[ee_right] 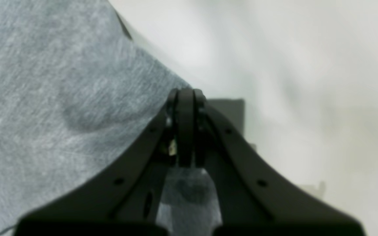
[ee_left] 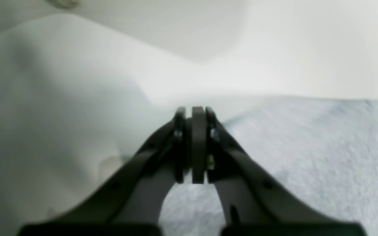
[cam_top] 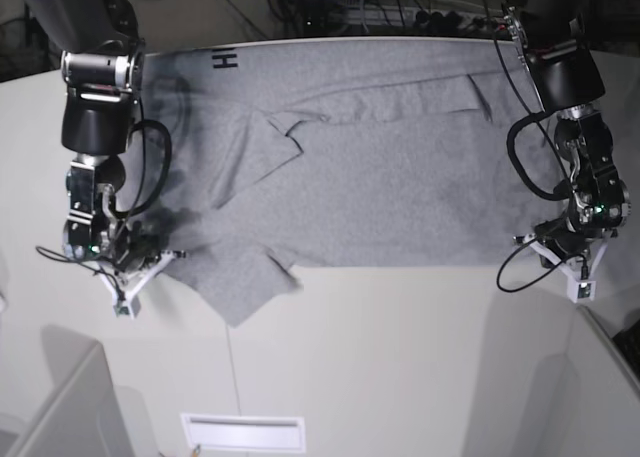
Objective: Fold the T-shirt properly
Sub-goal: 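Grasp the hem corner with the left gripper and pull both toward the collar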
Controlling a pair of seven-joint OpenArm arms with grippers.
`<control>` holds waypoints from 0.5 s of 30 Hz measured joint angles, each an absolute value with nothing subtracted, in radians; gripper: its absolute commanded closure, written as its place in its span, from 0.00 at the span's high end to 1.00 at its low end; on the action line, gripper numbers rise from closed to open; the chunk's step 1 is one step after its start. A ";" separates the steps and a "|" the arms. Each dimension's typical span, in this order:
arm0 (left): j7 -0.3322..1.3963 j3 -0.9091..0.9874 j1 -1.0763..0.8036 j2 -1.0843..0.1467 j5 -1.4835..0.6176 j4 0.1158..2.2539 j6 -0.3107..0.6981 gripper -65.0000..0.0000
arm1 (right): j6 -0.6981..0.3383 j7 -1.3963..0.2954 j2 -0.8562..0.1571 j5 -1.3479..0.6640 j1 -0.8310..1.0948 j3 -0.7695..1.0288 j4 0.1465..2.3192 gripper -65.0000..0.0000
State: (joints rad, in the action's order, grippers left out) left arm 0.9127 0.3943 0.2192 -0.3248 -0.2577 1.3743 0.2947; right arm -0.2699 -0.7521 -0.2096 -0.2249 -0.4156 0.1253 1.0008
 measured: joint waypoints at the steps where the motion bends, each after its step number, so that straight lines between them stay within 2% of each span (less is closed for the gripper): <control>1: 0.934 0.412 0.212 -0.321 -0.257 1.395 0.291 0.00 | -0.270 -0.753 -0.213 -0.226 -0.413 0.125 1.010 0.00; 5: 1.006 0.427 0.213 -0.317 -0.255 1.436 0.369 0.00 | -0.270 -0.772 -0.207 -0.227 -0.382 0.130 1.084 0.00; 15: 1.126 0.430 0.168 -0.303 -0.253 1.653 0.374 0.00 | -0.270 -0.779 -0.204 -0.230 -0.293 0.134 1.227 0.00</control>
State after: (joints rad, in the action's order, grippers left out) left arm 1.1255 0.4305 0.1677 -0.3027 -0.2531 1.6527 0.3744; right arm -0.2695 -0.7788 -0.2035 -0.2302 -0.2932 0.1337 1.2274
